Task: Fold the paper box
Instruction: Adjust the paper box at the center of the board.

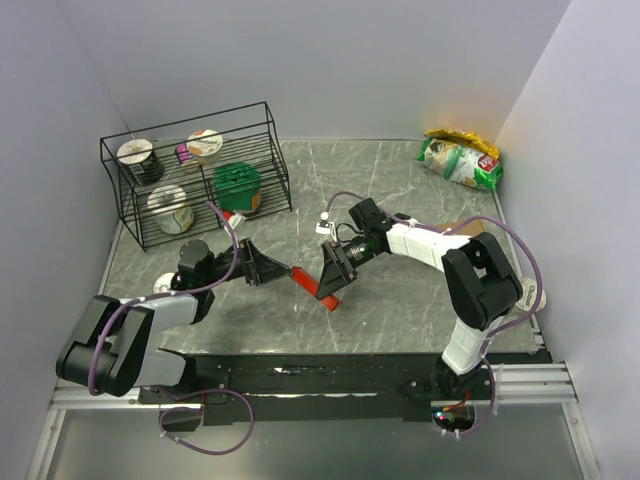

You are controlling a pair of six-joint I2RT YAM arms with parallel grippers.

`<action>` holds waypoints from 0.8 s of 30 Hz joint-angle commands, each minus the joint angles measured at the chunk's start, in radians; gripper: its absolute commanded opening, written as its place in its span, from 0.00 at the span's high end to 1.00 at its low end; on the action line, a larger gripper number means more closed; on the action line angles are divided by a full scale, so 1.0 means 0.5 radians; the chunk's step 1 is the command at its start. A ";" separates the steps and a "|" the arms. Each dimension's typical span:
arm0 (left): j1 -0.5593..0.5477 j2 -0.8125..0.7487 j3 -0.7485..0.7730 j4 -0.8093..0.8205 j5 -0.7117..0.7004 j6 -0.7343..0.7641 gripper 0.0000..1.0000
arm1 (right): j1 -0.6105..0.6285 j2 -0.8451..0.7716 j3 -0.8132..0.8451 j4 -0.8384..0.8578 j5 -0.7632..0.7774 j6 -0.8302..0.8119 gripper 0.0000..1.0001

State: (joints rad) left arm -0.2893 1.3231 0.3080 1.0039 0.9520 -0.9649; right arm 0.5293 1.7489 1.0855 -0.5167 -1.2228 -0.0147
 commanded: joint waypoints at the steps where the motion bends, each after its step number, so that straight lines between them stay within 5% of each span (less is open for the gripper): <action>1: -0.007 0.050 0.044 0.069 -0.032 0.065 0.37 | -0.012 0.009 -0.029 0.058 -0.076 0.002 0.61; 10: -0.084 0.207 0.071 0.180 -0.048 0.074 0.50 | -0.012 0.067 -0.085 0.193 -0.159 0.078 0.63; 24: -0.197 0.440 0.077 0.235 -0.131 0.215 0.54 | -0.012 0.260 -0.284 0.656 -0.184 0.345 0.65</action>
State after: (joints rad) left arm -0.3733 1.5036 0.3244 1.0515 0.8867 -0.9012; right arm 0.5190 1.8603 0.9531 -0.2970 -1.2739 0.1162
